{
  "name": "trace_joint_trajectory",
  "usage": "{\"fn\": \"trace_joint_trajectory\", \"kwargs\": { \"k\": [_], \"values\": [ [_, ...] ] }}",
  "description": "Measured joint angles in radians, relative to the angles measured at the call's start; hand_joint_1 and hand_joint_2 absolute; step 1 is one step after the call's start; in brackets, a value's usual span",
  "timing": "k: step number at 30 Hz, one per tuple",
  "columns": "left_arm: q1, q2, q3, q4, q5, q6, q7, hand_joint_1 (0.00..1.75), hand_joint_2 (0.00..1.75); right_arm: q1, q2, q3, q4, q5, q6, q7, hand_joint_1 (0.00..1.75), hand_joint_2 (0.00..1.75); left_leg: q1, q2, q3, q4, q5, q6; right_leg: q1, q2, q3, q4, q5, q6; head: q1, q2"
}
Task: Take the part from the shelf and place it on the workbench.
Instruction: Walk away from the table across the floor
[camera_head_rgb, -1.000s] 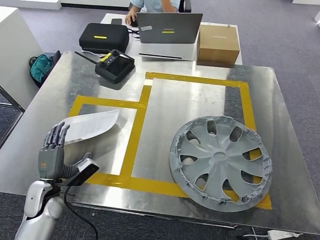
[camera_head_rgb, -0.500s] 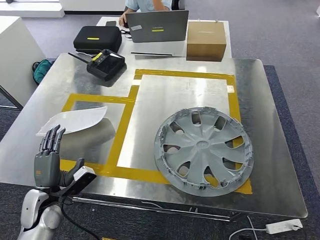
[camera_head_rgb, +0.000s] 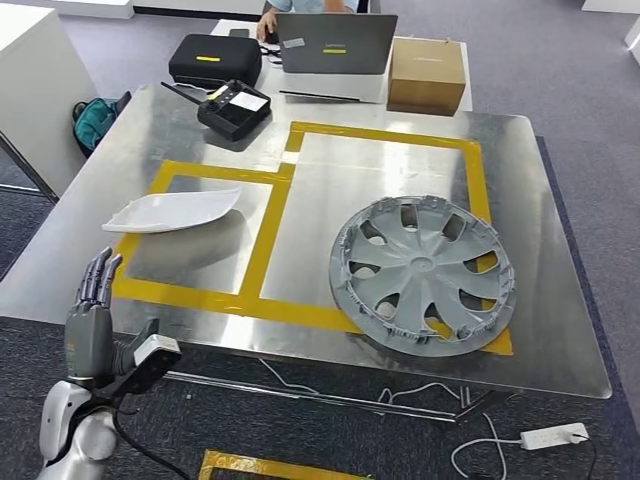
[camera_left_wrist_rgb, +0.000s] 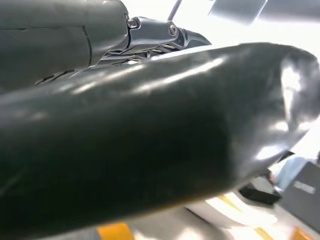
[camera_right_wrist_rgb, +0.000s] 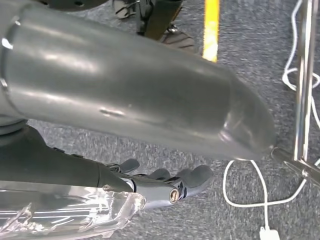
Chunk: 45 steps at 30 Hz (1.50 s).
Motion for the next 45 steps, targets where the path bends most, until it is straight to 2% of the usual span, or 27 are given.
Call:
{"fn": "trace_joint_trajectory", "kwargs": {
  "k": [1, 3, 5, 6, 7, 9, 11, 12, 14, 16, 18, 19, 21, 23, 24, 26, 28, 30, 31, 32, 34, 36, 38, 39, 42, 43, 45],
  "values": [
    [0.006, -0.005, 0.000, -0.003, 0.037, -0.002, -0.019, 0.00, 0.00, -0.001, 0.000, -0.001, 0.000, -0.005, -0.006, -0.004, 0.00, 0.00, -0.001, 0.001, -0.013, 0.000, 0.010, 0.000, 0.000, 0.000, -0.009, 0.058, -0.027, 0.002, 0.000, 0.000],
    [0.019, -0.018, 0.004, -0.008, 0.128, -0.011, -0.071, 0.00, 0.00, -0.003, 0.002, -0.006, 0.000, -0.015, -0.018, -0.014, 0.00, 0.00, -0.002, 0.002, -0.038, 0.001, 0.031, -0.002, 0.000, 0.000, 0.013, 0.092, -0.011, 0.004, 0.000, 0.000],
    [0.032, -0.034, 0.013, -0.013, 0.222, -0.025, -0.128, 0.00, 0.00, -0.005, 0.004, -0.012, 0.000, -0.025, -0.024, -0.021, 0.00, 0.00, -0.002, 0.001, -0.061, 0.003, 0.051, -0.008, 0.000, 0.000, 0.104, -0.015, 0.043, 0.002, 0.000, 0.000],
    [0.037, -0.043, 0.019, -0.016, 0.266, -0.033, -0.155, 0.00, 0.00, -0.007, 0.005, -0.014, 0.000, -0.031, -0.027, -0.025, 0.00, 0.00, -0.003, 0.001, -0.070, 0.005, 0.060, -0.013, 0.001, 0.000, 0.164, -0.097, 0.050, -0.001, 0.000, 0.000],
    [0.043, -0.051, 0.027, -0.019, 0.306, -0.041, -0.179, 0.00, 0.00, -0.010, 0.007, -0.017, 0.000, -0.036, -0.034, -0.028, 0.00, 0.00, -0.004, 0.001, -0.075, 0.006, 0.069, -0.018, 0.001, 0.001, 0.210, -0.164, 0.047, -0.006, 0.000, 0.000],
    [0.052, -0.070, 0.049, -0.026, 0.382, -0.052, -0.225, 0.00, 0.00, -0.015, 0.012, -0.022, 0.000, -0.046, -0.070, -0.039, 0.00, 0.00, -0.006, 0.001, -0.080, 0.006, 0.086, -0.028, 0.006, 0.003, 0.242, -0.226, 0.031, -0.018, -0.002, 0.000],
    [0.063, -0.091, 0.080, -0.028, 0.441, -0.051, -0.261, 0.00, 0.00, -0.015, 0.018, -0.030, 0.000, -0.051, -0.116, -0.050, 0.00, 0.00, -0.003, 0.001, -0.086, 0.007, 0.089, -0.040, 0.006, 0.001, 0.221, -0.224, 0.044, -0.037, -0.003, 0.000],
    [0.071, -0.101, 0.098, -0.028, 0.462, -0.047, -0.273, 0.00, 0.00, -0.015, 0.020, -0.033, 0.000, -0.053, -0.132, -0.052, 0.00, 0.00, -0.001, 0.000, -0.093, 0.020, 0.066, -0.047, 0.005, -0.001, 0.211, -0.223, 0.054, -0.048, -0.004, 0.000],
    [0.080, -0.117, 0.142, -0.027, 0.503, -0.042, -0.287, 0.00, 0.00, -0.016, 0.022, -0.038, 0.000, -0.053, -0.147, -0.048, 0.00, 0.00, 0.001, 0.000, -0.120, 0.106, -0.032, -0.058, 0.003, -0.004, 0.186, -0.223, 0.079, -0.062, -0.008, 0.000],
    [0.081, -0.129, 0.196, -0.015, 0.547, -0.037, -0.293, 0.00, 0.00, -0.015, 0.022, -0.041, 0.000, -0.051, -0.150, -0.039, 0.00, 0.00, 0.002, 0.000, -0.149, 0.238, -0.119, -0.065, 0.004, -0.004, 0.159, -0.221, 0.105, -0.065, -0.010, 0.000],
    [0.074, -0.140, 0.266, 0.017, 0.584, -0.032, -0.295, 0.00, 0.00, -0.013, 0.023, -0.042, 0.000, -0.045, -0.147, -0.027, 0.00, 0.00, 0.003, 0.000, -0.137, 0.296, -0.114, -0.067, 0.004, -0.005, 0.126, -0.219, 0.130, -0.062, -0.010, 0.000],
    [0.068, -0.144, 0.303, 0.042, 0.595, -0.030, -0.296, 0.00, 0.00, -0.011, 0.024, -0.042, 0.000, -0.041, -0.145, -0.020, 0.00, 0.00, 0.004, 0.000, -0.106, 0.273, -0.087, -0.067, 0.003, -0.005, 0.110, -0.218, 0.141, -0.059, -0.010, 0.000],
    [0.048, -0.147, 0.378, 0.101, 0.599, -0.022, -0.296, 0.00, 0.00, -0.010, 0.024, -0.042, 0.000, -0.032, -0.139, -0.009, 0.00, 0.00, 0.005, 0.000, 0.002, 0.138, -0.050, -0.064, 0.004, -0.005, 0.087, -0.213, 0.159, -0.051, -0.010, 0.000],
    [0.029, -0.148, 0.441, 0.157, 0.597, -0.012, -0.296, 0.00, 0.00, -0.010, 0.024, -0.042, 0.000, -0.024, -0.137, -0.004, 0.00, 0.00, 0.005, -0.001, 0.088, 0.010, -0.059, -0.054, 0.008, -0.004, 0.073, -0.209, 0.177, -0.041, -0.010, 0.000],
    [0.024, -0.149, 0.465, 0.180, 0.596, -0.009, -0.296, 0.00, 0.00, -0.010, 0.024, -0.042, 0.000, -0.023, -0.137, -0.003, 0.00, 0.00, 0.003, -0.001, 0.104, -0.019, -0.066, -0.046, 0.009, -0.004, 0.069, -0.210, 0.187, -0.036, -0.010, 0.000],
    [0.018, -0.151, 0.500, 0.216, 0.595, -0.005, -0.297, 0.00, 0.00, -0.007, 0.024, -0.042, 0.000, -0.022, -0.137, -0.002, 0.00, 0.00, 0.001, 0.001, 0.091, -0.024, -0.056, -0.028, 0.007, -0.005, 0.062, -0.212, 0.199, -0.026, -0.010, 0.000],
    [0.006, -0.153, 0.527, 0.258, 0.590, 0.010, -0.297, 0.00, 0.00, -0.003, 0.024, -0.043, 0.000, -0.022, -0.131, 0.003, 0.00, 0.00, 0.002, 0.004, 0.069, -0.024, -0.035, -0.010, 0.004, -0.005, 0.041, -0.173, 0.149, -0.016, -0.007, 0.000],
    [-0.012, -0.149, 0.556, 0.326, 0.585, 0.035, -0.297, 0.00, 0.00, -0.002, 0.025, -0.043, 0.000, -0.022, -0.120, 0.008, 0.00, 0.00, 0.001, 0.005, 0.042, -0.025, -0.012, 0.000, 0.003, -0.005, 0.006, -0.058, 0.045, -0.011, -0.003, 0.000],
    [-0.019, -0.145, 0.571, 0.368, 0.585, 0.044, -0.297, 0.00, 0.00, -0.002, 0.025, -0.043, 0.000, -0.021, -0.116, 0.010, 0.00, 0.00, -0.001, 0.005, 0.028, -0.024, 0.000, 0.001, 0.003, -0.005, -0.006, 0.009, 0.005, -0.009, -0.002, 0.000],
    [-0.023, -0.140, 0.584, 0.408, 0.586, 0.049, -0.297, 0.00, 0.00, -0.002, 0.025, -0.043, 0.000, -0.021, -0.112, 0.012, 0.00, 0.00, -0.003, 0.006, 0.011, -0.023, 0.012, 0.001, 0.004, -0.005, -0.010, 0.061, -0.012, -0.009, -0.001, 0.000],
    [-0.029, -0.129, 0.604, 0.476, 0.588, 0.054, -0.297, 0.00, 0.00, 0.000, 0.025, -0.043, 0.000, -0.021, -0.107, 0.013, 0.00, 0.00, -0.006, 0.007, -0.022, -0.021, 0.036, 0.000, 0.007, -0.005, 0.026, 0.074, 0.020, -0.014, -0.001, 0.000],
    [-0.036, -0.119, 0.619, 0.537, 0.589, 0.057, -0.297, 0.00, 0.00, 0.000, 0.025, -0.043, 0.000, -0.020, -0.105, 0.014, 0.00, 0.00, -0.007, 0.006, -0.049, -0.020, 0.057, -0.003, 0.013, -0.004, 0.126, -0.043, 0.068, -0.028, -0.002, 0.000],
    [-0.045, -0.108, 0.634, 0.603, 0.590, 0.051, -0.297, 0.00, 0.00, -0.004, 0.024, -0.043, 0.000, -0.018, -0.105, 0.016, 0.00, 0.00, -0.007, 0.007, -0.064, -0.020, 0.078, -0.011, 0.022, -0.004, 0.234, -0.204, 0.060, -0.041, -0.002, 0.000],
    [-0.051, -0.101, 0.643, 0.644, 0.594, 0.033, -0.297, 0.00, 0.00, -0.004, 0.024, -0.042, 0.000, -0.017, -0.105, 0.019, 0.00, 0.00, -0.006, 0.008, -0.068, -0.021, 0.088, -0.015, 0.025, -0.004, 0.262, -0.253, 0.049, -0.044, -0.002, 0.000],
    [-0.079, -0.074, 0.686, 0.806, 0.625, -0.083, -0.294, 0.00, 0.00, 0.000, 0.025, -0.042, 0.000, -0.011, -0.105, 0.038, 0.00, 0.00, -0.004, 0.006, -0.077, -0.028, 0.098, -0.032, 0.023, -0.005, 0.261, -0.284, 0.066, -0.053, -0.002, 0.000],
    [-0.084, -0.065, 0.701, 0.860, 0.634, -0.118, -0.293, 0.00, 0.00, 0.001, 0.025, -0.043, 0.000, -0.009, -0.105, 0.043, 0.00, 0.00, -0.003, 0.005, -0.085, -0.008, 0.072, -0.038, 0.020, -0.007, 0.256, -0.285, 0.077, -0.059, -0.004, 0.000],
    [-0.088, -0.053, 0.724, 0.945, 0.640, -0.154, -0.293, 0.00, 0.00, 0.003, 0.025, -0.043, 0.000, -0.006, -0.104, 0.047, 0.00, 0.00, -0.001, 0.004, -0.119, 0.102, -0.023, -0.050, 0.017, -0.008, 0.234, -0.278, 0.093, -0.069, -0.010, 0.000]
  ]
}}
